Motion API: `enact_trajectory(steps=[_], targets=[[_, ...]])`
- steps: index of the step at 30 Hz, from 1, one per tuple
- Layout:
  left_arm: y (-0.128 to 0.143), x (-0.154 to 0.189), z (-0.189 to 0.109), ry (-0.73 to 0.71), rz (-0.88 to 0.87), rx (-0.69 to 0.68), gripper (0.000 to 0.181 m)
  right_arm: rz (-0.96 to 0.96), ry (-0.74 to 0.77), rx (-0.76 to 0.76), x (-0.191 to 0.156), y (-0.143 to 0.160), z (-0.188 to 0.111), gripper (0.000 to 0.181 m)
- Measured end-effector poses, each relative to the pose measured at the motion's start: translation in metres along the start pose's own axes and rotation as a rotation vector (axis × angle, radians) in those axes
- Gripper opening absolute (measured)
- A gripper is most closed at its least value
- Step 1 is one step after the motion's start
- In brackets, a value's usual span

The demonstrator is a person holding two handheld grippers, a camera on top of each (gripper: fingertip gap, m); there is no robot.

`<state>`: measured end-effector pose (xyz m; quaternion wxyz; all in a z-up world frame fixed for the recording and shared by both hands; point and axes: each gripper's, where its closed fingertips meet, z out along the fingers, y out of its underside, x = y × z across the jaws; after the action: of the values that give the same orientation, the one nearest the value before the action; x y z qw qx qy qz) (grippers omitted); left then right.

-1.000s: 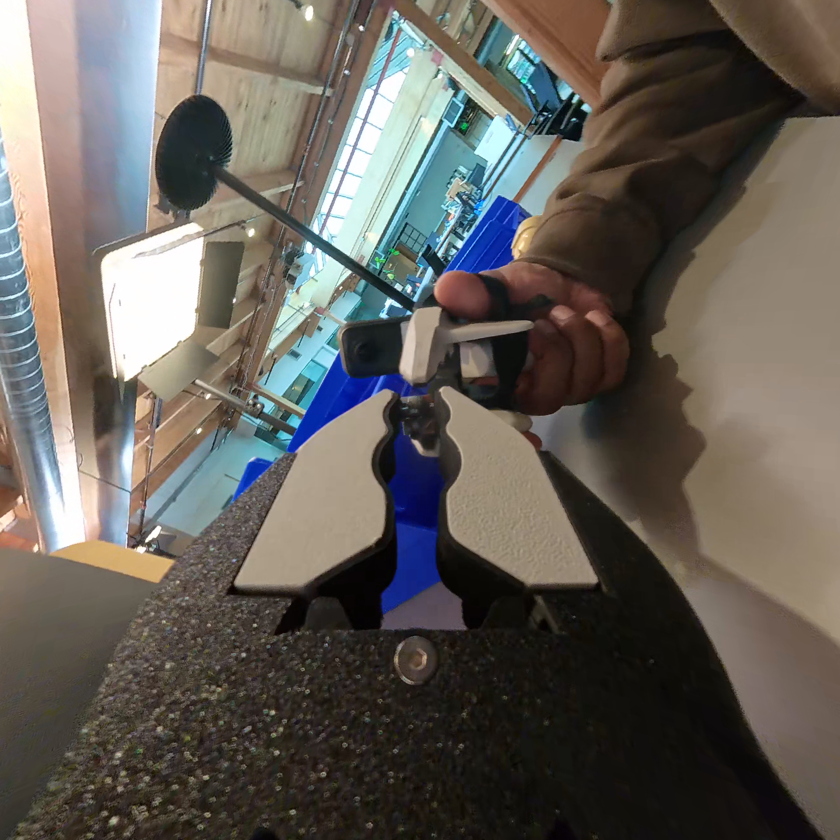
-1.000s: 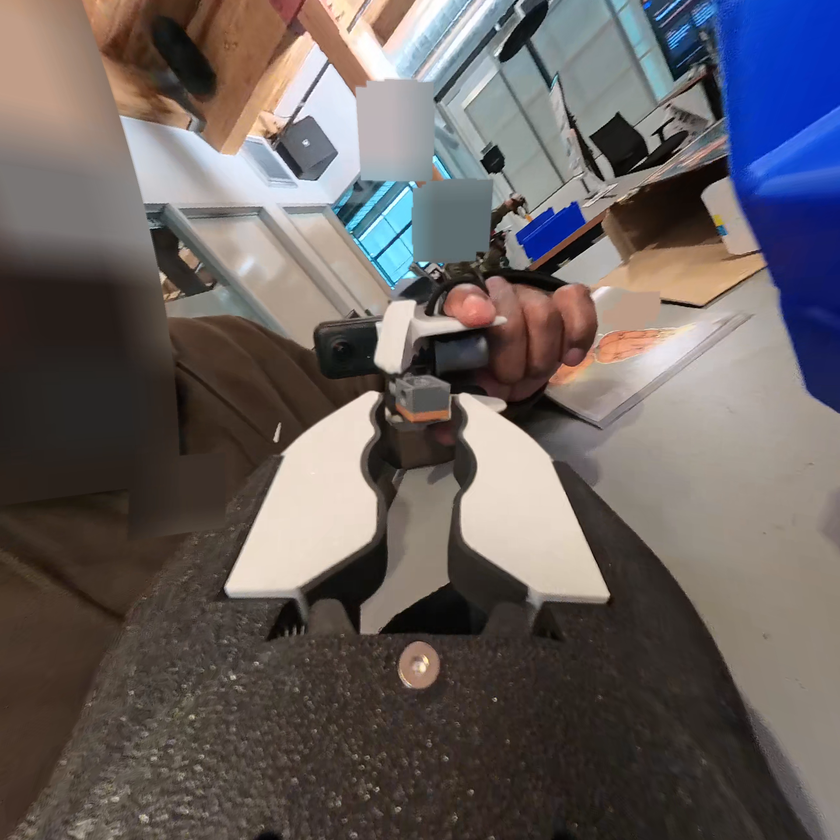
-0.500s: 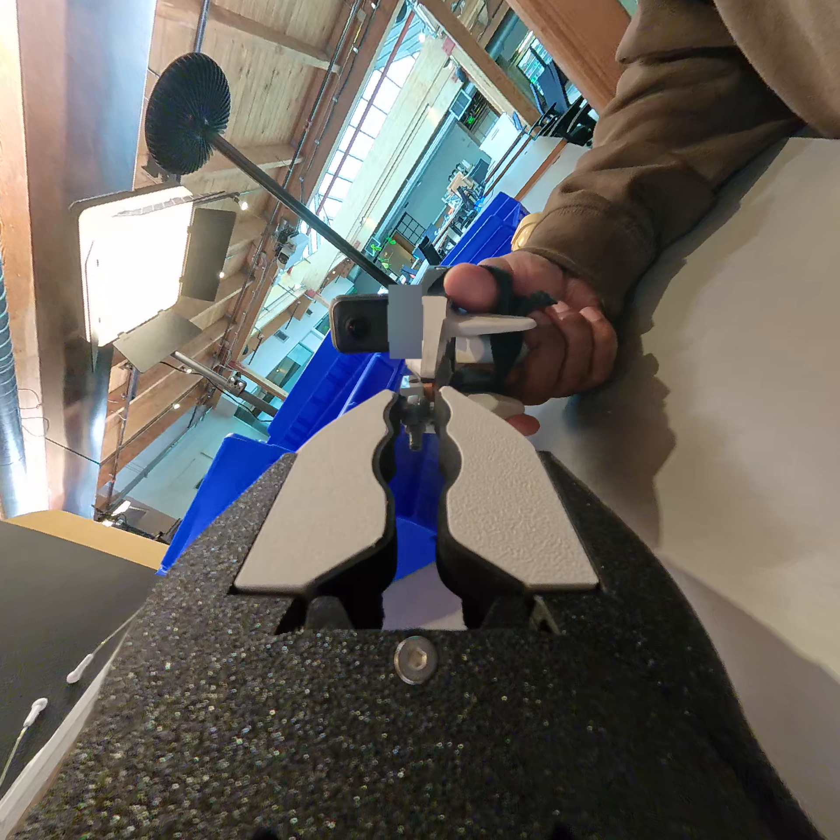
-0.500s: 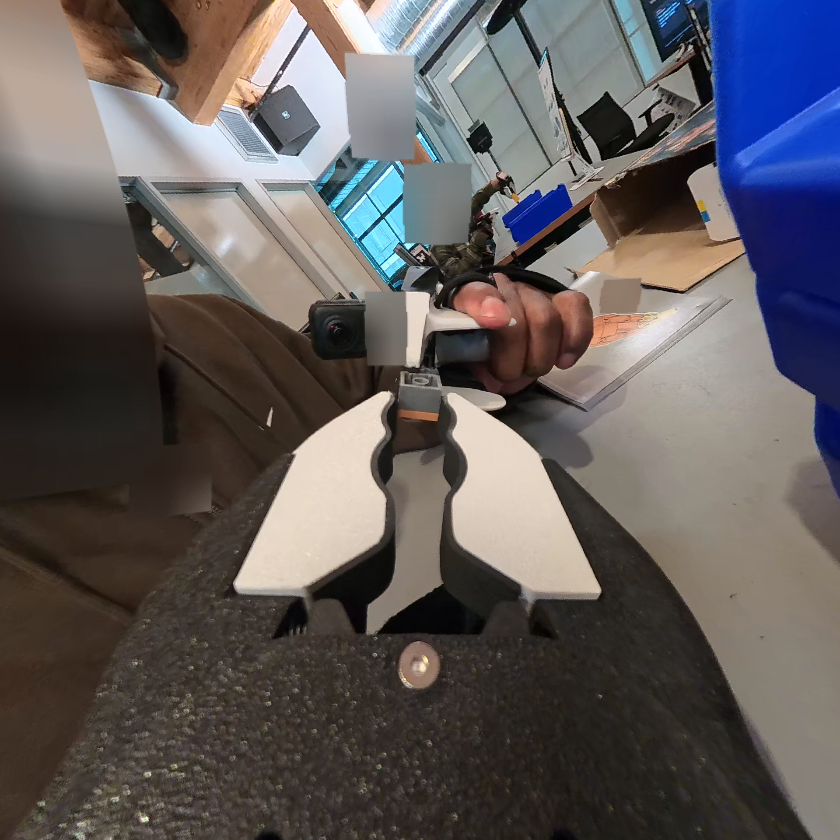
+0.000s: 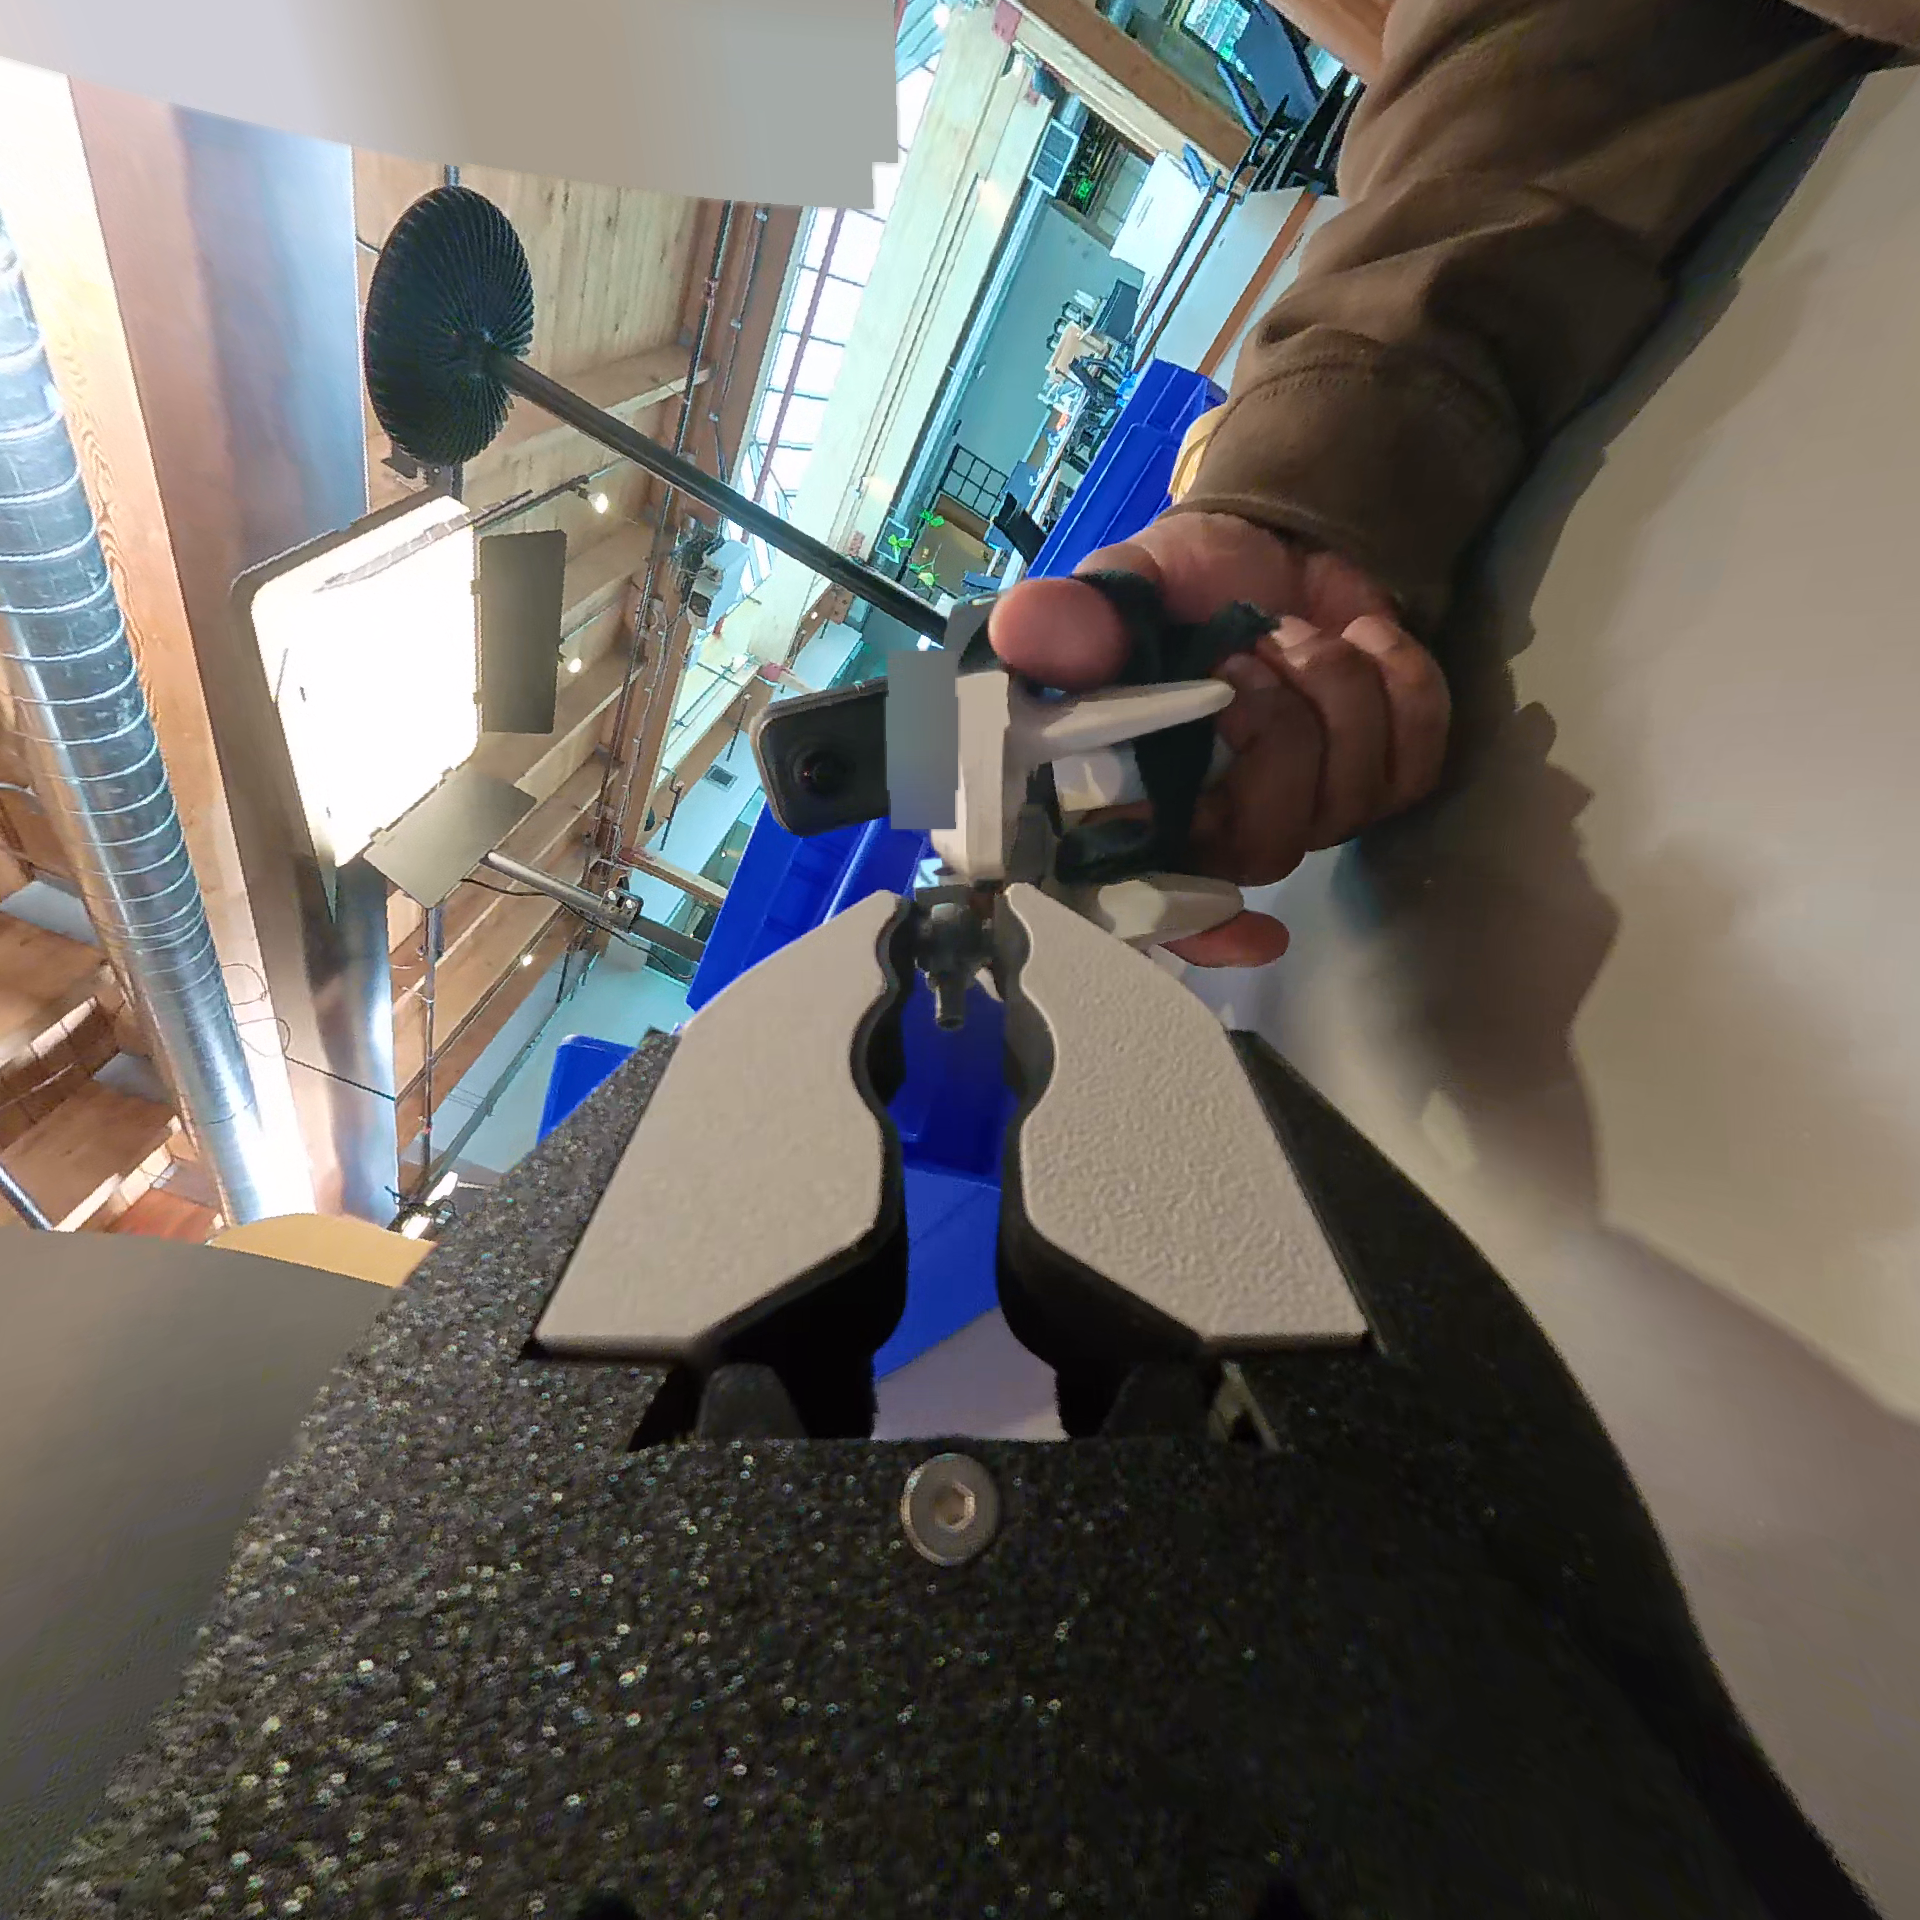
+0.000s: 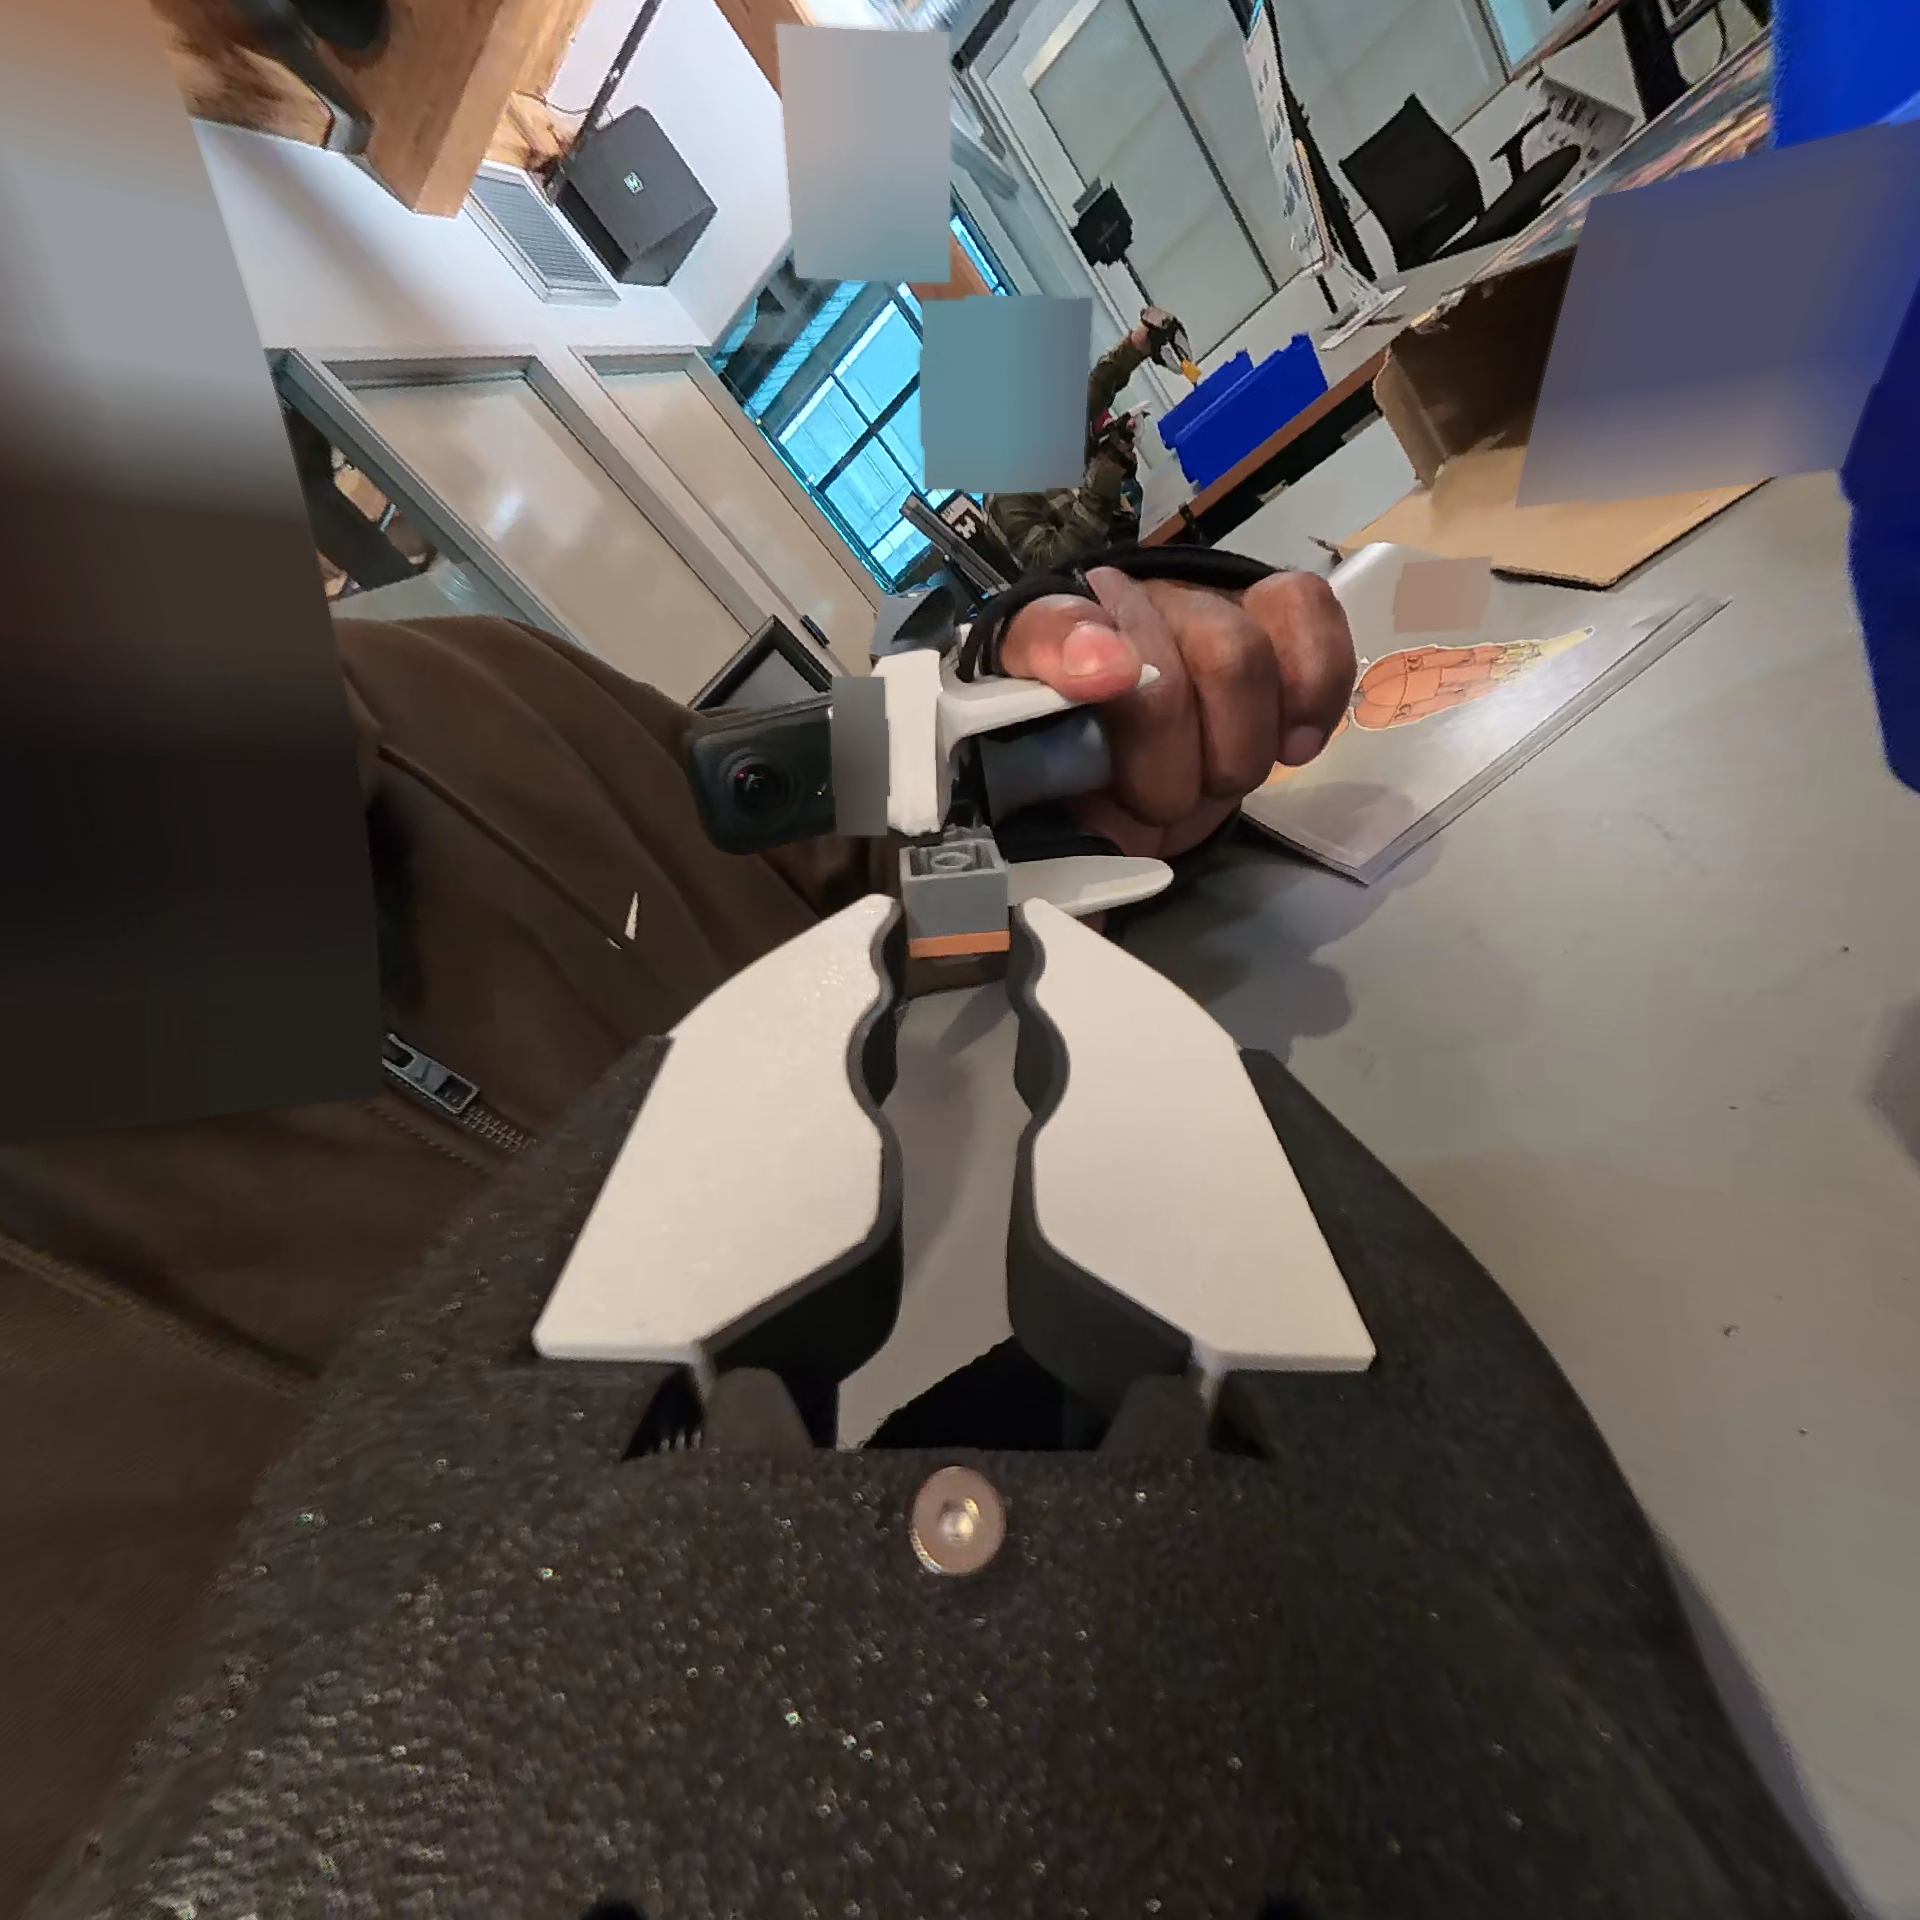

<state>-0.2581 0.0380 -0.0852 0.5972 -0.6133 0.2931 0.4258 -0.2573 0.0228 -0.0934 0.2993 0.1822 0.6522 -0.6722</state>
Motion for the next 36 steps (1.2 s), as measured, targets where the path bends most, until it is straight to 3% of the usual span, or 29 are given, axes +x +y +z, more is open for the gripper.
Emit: enact_trajectory(steps=[18, 24, 29, 31, 36], targets=[[0.012, 0.022, -0.003, 0.288, -0.614, -0.059, 0.016, -0.436, 0.225, -0.224, 0.016, 0.020, -0.005, 0.018], [0.010, 0.027, -0.005, 0.417, -0.951, -0.043, 0.000, -0.610, 0.310, -0.324, 0.023, 0.025, -0.013, 0.017], [0.014, 0.023, -0.003, 0.351, -0.880, -0.041, 0.001, -0.570, 0.343, -0.288, 0.027, 0.020, -0.014, 0.017], [0.015, 0.016, -0.002, 0.287, -0.838, -0.015, 0.013, -0.524, 0.339, -0.258, 0.028, 0.016, -0.016, 0.017], [0.021, 0.016, -0.003, 0.185, -0.432, -0.064, 0.026, -0.363, 0.280, -0.238, 0.027, 0.020, -0.013, 0.017]])
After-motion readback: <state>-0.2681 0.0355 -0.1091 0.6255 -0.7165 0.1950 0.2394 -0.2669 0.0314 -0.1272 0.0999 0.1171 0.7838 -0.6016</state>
